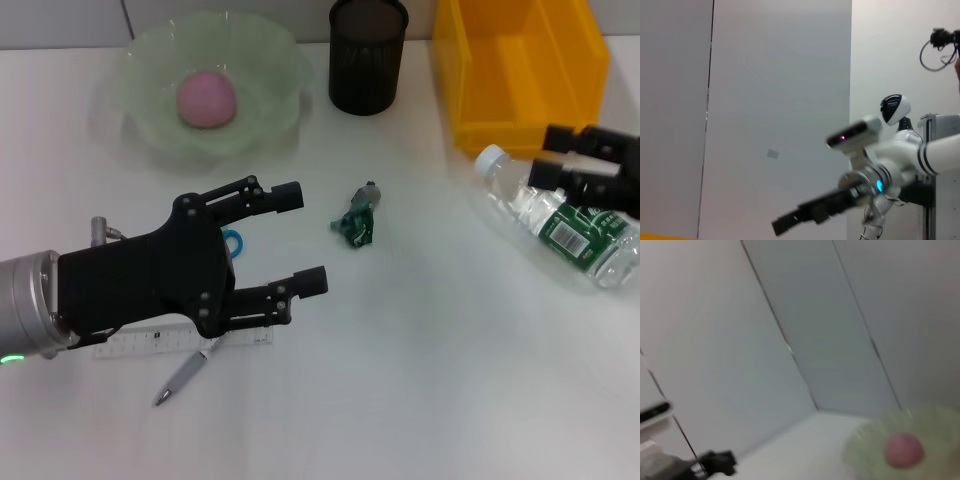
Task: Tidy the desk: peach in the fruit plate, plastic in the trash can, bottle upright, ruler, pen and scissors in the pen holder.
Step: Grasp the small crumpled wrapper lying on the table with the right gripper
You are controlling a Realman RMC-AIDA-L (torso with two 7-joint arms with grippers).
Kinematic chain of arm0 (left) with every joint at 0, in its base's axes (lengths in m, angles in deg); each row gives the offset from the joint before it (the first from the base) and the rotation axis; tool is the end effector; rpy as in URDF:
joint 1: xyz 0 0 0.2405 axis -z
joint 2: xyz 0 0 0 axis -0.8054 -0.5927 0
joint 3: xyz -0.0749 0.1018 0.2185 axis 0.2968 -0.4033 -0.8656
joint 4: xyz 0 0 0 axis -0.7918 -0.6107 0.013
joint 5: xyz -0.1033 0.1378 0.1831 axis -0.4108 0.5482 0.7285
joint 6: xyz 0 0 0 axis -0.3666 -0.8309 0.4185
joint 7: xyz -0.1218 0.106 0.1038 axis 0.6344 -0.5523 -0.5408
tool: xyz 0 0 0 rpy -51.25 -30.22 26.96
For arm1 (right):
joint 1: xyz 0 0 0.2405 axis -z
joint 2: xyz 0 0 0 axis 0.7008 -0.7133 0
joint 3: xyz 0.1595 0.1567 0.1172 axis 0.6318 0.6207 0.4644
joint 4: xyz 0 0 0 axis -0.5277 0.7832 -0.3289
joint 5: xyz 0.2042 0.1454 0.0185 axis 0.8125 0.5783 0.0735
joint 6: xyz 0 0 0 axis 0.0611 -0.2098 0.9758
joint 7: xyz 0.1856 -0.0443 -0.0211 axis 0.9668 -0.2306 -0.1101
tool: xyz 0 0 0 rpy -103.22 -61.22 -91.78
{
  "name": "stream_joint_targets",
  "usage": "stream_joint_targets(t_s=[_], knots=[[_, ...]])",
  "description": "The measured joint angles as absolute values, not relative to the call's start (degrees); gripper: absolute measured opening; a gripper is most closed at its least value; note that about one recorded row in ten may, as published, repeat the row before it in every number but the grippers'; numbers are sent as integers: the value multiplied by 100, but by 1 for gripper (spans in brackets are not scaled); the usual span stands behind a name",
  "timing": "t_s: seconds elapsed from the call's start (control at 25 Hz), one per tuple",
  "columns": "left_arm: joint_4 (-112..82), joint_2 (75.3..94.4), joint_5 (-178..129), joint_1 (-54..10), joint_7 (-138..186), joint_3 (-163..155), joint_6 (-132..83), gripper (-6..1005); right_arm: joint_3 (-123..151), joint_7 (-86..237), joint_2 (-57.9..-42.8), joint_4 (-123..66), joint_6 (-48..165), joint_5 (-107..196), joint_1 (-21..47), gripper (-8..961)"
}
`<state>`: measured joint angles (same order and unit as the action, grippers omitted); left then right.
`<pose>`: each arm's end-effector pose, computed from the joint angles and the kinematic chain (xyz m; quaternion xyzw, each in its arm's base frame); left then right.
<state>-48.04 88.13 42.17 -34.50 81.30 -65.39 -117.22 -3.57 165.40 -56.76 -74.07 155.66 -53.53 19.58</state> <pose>-0.2214 0.3038 -0.0495 -0.9044 -0.0522 -0.4151 0.0844 0.2710 0.3455 0.0470 -0.8875 0.2806 0.3392 0.1364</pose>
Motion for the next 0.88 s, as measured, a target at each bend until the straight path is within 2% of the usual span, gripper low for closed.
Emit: stream_joint_targets(t_s=[0.2,0.32,0.36,0.4,0.64,0.72,0.76,0.88], knots=[[-4689,8824,4219,-3487,8017,-6542,-11725,786,-1095,18500,-5631,-8947,15310,-5757,1680,826],[-4636,8831,4219,-3502,7914,-6548,-11727,785,-1410,19577,-5520,-9422,15279,-6183,1348,826],[-4624,8833,4219,-3506,7909,-6549,-11728,785,-1555,20154,-5423,-9448,15281,-6511,1070,826],[-4609,8833,4219,-3511,7907,-6549,-11728,784,-1555,20154,-5423,-9448,15281,-6511,1070,826],[-4588,8834,4218,-3516,7903,-6548,-11725,783,-1854,21289,-5100,-8711,15254,-7516,92,827],[-4588,8834,4218,-3521,7901,-6549,-11728,782,-1977,21540,-4934,-8237,15242,-7805,-275,827],[-4588,8834,4217,-3521,7896,-6548,-11732,782,-2106,21745,-4799,-7801,15198,-8022,-577,827],[-4588,8831,4217,-3521,7813,-6549,-11759,781,-2187,21890,-4713,-7435,15129,-8219,-840,827]])
